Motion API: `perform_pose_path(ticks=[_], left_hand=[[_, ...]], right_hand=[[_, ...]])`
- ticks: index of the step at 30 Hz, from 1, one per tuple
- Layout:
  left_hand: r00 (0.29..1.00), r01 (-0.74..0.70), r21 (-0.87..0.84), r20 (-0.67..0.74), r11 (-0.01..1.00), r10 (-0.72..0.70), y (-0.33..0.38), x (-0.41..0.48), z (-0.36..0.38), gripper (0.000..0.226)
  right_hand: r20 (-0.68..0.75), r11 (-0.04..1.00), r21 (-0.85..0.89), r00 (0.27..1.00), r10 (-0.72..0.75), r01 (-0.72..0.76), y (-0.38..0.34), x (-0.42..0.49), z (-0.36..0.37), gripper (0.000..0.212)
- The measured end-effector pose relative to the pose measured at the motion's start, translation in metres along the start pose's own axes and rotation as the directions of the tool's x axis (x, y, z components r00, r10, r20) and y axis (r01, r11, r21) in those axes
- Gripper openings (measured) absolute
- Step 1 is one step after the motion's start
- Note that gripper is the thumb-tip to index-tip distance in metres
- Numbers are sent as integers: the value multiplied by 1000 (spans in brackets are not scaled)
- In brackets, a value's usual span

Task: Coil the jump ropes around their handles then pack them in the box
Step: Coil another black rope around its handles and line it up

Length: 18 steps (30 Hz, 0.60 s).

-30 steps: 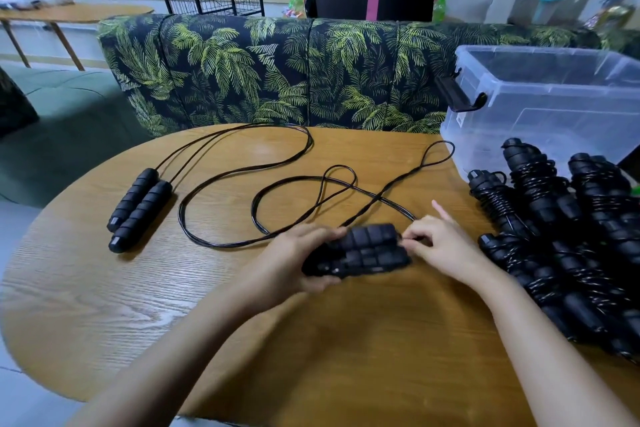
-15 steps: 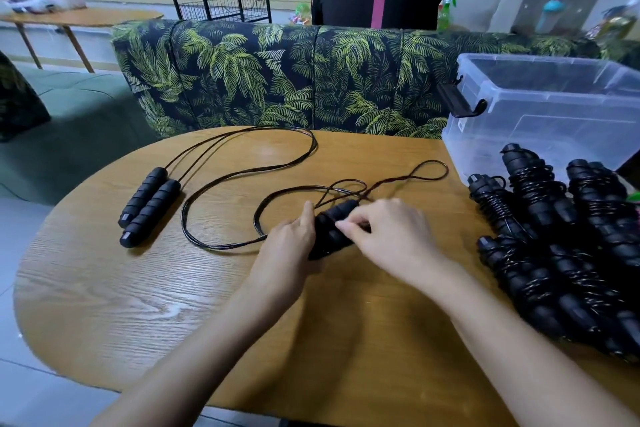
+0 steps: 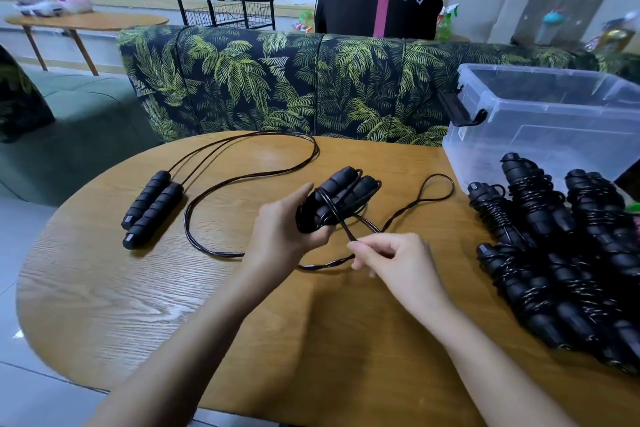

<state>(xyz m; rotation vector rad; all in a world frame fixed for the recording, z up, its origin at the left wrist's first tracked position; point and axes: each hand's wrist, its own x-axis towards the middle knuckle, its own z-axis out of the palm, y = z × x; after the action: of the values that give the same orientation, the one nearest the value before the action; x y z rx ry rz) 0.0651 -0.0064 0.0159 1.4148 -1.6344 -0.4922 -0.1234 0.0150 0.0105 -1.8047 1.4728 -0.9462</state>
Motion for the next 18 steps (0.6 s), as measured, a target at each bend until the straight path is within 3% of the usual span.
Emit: perform_pose_path(ticks=[4,6,12,18], left_hand=[[991,81,-252,126,964,-50,1,0,-5,84],[977,92,-292,213,952,-29,4,-1,-6,83],[978,-30,-156,200,987,61,16,-3,1,65],[993,-73,-2,91,997,73,19,-1,11,70]], right_hand=[[96,942,311,990,105,-130,-4,11,-2,16],[108,909,387,987,121,-154,-6,13,0,15],[59,894,439,996,63,-83,-7,11,5,25],[48,962,269,997,-65,50,1,6,5,25]])
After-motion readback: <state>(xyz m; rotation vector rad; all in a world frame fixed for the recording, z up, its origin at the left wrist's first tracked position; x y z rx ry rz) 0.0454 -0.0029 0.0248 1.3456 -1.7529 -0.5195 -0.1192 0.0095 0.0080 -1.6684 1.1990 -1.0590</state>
